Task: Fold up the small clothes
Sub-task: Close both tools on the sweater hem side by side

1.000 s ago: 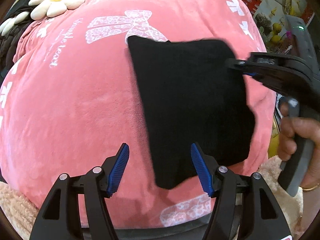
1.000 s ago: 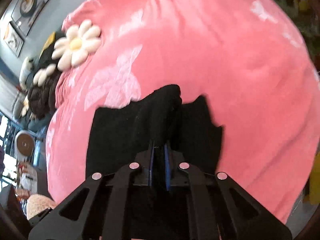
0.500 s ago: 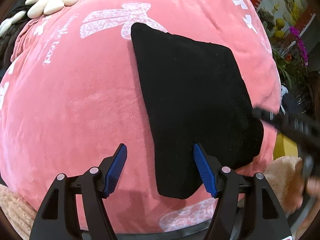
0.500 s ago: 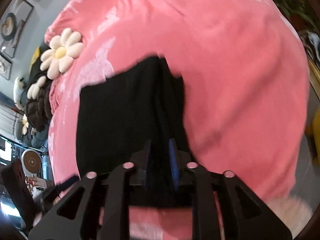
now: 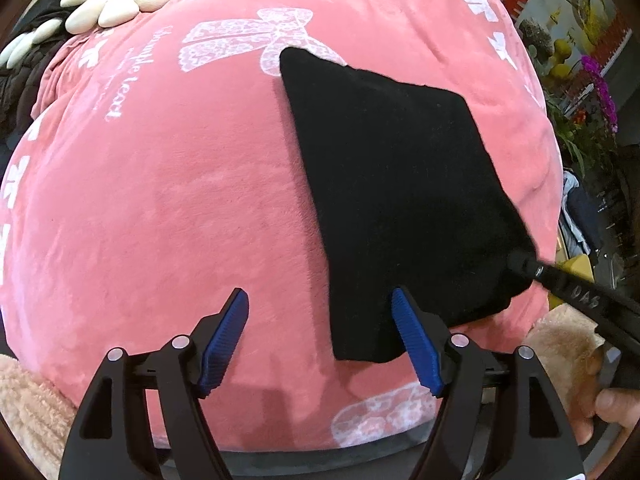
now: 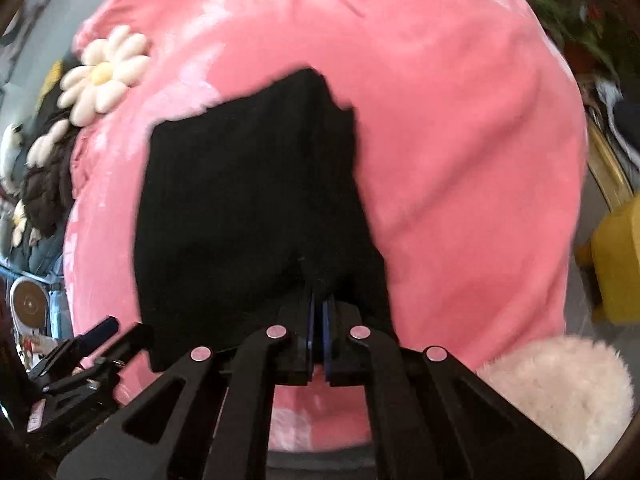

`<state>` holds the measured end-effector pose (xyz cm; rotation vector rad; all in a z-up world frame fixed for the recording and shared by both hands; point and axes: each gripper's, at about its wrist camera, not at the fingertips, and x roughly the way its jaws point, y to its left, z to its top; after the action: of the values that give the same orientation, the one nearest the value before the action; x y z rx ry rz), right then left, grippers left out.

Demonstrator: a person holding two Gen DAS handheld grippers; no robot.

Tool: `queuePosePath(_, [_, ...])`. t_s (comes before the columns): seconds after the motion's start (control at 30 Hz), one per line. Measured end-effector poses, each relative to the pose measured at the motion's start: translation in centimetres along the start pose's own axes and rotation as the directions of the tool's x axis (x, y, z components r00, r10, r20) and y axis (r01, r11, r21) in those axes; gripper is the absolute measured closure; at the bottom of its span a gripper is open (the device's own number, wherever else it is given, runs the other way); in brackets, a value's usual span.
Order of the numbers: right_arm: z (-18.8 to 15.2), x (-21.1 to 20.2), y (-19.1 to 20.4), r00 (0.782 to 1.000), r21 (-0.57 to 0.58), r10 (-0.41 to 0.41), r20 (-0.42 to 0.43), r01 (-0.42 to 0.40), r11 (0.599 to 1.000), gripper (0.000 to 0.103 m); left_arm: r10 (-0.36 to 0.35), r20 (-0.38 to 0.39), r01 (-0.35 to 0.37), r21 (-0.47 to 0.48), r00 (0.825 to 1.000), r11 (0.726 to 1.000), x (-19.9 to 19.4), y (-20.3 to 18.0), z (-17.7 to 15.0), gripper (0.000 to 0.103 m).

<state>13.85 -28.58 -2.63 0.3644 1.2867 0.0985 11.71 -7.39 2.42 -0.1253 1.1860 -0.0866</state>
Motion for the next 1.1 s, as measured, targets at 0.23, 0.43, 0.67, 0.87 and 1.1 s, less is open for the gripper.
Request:
queuePosePath(0.23, [0.3,-2.0,0.1,0.996,-0.018,0.028,0.081,-0.027,0.999,0.09,0.018,-0.018,-0.018,0.025,1.0,1.0,0.3,-0.5,-0.2,0.032])
queuePosePath(0.43, [0.1,-1.3,-0.2,0.998,-0.011,0.009,0.067,-0.008,1.0,0.065,0.017,-0.033,-0.017,0.009,0.999,1.0,0.6,-0.6,0.0,0.032])
queuePosePath(0.67, [1.6,-2.5,-0.2,0.987,0.023,0.031,0.158,-0.035,0.999,0.04,-0.164,-0.024,0.161,-0.107,0.986,0.981,0.8,0.7,3.1,0.026])
queuePosePath(0.87, [4.7,-0.7,-0.7,0.987,0.012,0.076,0.142,-0.078,0.997,0.027,-0.225,-0.087,0.182,-0.349,0.971,0.92,5.2,3.6,7.1,0.023])
queuePosePath(1.1, [5.3,2.0,-0.1,0.976,-0.003,0.215,0.039,-0.215,0.977,0.07,-0.376,-0.045,0.336,-0.356,0.926,0.872,5.9,4.2,7.9,0.076])
